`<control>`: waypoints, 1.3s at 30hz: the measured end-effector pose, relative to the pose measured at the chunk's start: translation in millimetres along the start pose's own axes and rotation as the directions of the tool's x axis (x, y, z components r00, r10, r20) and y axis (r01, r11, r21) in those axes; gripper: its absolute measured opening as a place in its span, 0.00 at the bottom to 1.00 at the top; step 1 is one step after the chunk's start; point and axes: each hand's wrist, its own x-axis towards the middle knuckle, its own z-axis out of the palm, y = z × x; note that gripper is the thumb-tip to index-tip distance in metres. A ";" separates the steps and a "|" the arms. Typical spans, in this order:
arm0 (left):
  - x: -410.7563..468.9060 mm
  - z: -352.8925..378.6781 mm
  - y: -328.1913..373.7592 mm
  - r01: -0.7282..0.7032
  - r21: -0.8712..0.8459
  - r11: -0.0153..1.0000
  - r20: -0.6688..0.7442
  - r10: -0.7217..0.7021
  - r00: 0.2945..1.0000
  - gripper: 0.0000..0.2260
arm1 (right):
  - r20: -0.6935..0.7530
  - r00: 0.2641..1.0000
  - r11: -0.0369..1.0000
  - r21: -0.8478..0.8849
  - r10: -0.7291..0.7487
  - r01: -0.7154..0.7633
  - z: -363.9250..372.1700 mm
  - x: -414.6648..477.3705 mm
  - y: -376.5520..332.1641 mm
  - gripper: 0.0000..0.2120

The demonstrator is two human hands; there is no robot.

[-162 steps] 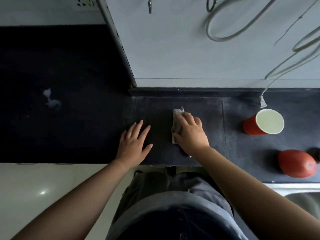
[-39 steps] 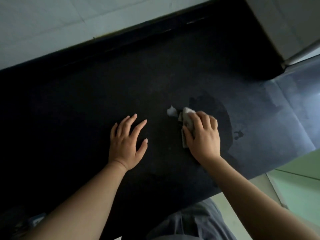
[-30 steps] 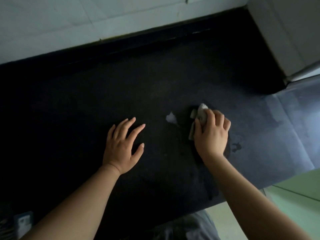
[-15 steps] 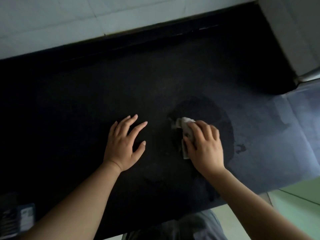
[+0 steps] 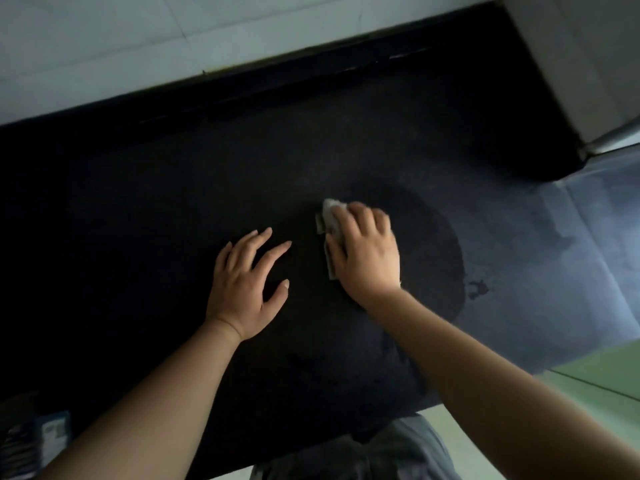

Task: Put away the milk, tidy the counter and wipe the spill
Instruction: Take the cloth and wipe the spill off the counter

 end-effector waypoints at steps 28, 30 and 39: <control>-42.6 0.2 -18.5 0.118 -0.061 0.991 -0.076 -0.122 0.990 0.21 | 0.039 0.999 0.996 -0.079 -0.033 0.036 -12.8 -82.8 17.7 0.19; -42.3 -0.1 -18.7 0.120 -0.064 0.991 -0.083 -0.125 0.989 0.21 | 0.006 0.997 0.995 -0.074 0.073 -0.073 -15.5 -67.5 22.5 0.19; -41.8 2.7 -20.8 0.129 -0.039 0.991 -0.062 -0.131 0.989 0.21 | 0.021 0.988 0.987 -0.031 0.156 -0.155 12.2 -15.3 -37.3 0.20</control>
